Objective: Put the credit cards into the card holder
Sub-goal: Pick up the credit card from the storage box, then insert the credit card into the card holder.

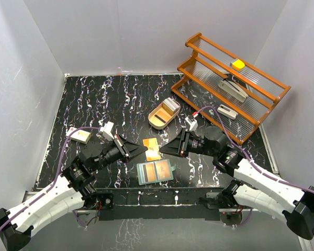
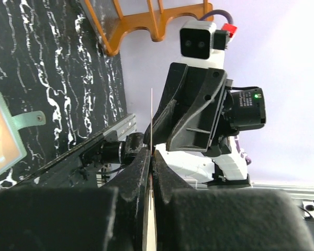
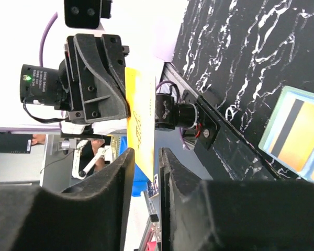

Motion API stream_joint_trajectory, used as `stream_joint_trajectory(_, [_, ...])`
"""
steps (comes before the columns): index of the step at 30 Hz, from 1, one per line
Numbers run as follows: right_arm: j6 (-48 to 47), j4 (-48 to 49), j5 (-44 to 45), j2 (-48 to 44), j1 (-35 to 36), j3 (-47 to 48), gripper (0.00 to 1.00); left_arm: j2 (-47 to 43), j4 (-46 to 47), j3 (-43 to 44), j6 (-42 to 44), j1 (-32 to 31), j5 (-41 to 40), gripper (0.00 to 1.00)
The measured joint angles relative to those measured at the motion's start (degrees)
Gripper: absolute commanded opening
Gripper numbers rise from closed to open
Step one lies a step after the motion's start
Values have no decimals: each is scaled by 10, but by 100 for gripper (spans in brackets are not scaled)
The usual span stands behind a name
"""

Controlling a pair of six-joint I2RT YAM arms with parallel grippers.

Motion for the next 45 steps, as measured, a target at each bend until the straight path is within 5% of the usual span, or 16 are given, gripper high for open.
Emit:
stream_joint_trajectory(4, [-13, -35, 16, -8, 0, 0, 39, -3, -26, 0, 11, 0, -7, 0])
stream_joint_trajectory(13, [-78, -174, 96, -17, 0, 12, 45, 0, -111, 0, 57, 0, -25, 0])
stream_joint_trajectory(25, [-198, -319, 207, 126, 8, 57, 55, 47, -119, -71, 83, 0, -21, 0])
stream_joint_trajectory(45, [-263, -297, 257, 272, 56, 62, 22, 214, 62, -142, 61, 43, 100, 0])
